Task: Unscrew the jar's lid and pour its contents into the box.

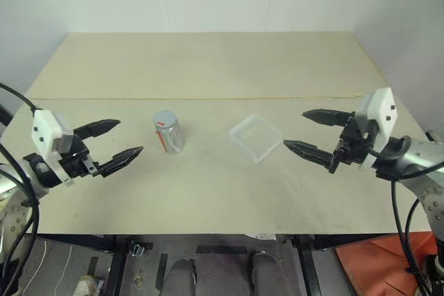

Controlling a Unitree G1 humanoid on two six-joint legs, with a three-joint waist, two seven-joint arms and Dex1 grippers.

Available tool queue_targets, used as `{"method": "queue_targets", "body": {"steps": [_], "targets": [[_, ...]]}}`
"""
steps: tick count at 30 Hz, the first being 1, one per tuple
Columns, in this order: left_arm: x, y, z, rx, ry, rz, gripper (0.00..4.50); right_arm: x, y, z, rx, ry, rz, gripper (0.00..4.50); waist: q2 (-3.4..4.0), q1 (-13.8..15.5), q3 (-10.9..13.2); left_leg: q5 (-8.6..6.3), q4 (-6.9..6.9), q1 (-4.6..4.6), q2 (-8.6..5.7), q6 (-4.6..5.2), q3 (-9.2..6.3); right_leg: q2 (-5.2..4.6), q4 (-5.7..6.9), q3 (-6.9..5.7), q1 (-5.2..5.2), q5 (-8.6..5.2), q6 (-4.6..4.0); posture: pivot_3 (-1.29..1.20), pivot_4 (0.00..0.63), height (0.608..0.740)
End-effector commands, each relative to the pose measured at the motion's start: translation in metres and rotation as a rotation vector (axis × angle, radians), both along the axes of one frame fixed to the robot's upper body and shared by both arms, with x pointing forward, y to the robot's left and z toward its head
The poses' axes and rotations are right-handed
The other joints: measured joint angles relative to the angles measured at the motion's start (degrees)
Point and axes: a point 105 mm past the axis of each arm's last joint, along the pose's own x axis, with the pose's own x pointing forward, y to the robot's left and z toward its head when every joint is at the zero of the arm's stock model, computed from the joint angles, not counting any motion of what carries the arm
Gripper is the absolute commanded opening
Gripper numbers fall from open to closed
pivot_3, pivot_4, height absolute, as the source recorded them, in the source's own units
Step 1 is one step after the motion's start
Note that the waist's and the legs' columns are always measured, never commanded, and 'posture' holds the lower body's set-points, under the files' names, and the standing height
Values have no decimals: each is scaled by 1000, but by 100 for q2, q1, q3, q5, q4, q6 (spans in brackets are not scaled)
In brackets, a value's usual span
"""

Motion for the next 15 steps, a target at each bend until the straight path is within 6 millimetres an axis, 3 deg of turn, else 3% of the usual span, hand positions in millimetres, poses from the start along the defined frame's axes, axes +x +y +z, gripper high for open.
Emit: {"method": "queue_targets", "body": {"steps": [1,9,15], "targets": [[-3,-3,15,12,-55,-3,4481,-7,8,13,15,-74,36,4500,0,3,0,0,0,0,0,0,0,0,0,0,0,0,0,0,150,740],[0,-7,5,-14,-32,29,4481,-9,7,9,-11,-58,28,4500,0,-12,0,0,0,-2,0,0,0,0,-1,0,-1,0,0,0,150,740],[5,-19,-26,-53,25,45,4481,-13,5,11,-30,-45,66,4500,0,-2,0,0,0,2,0,0,1,0,1,0,2,0,0,0,150,740]]}}
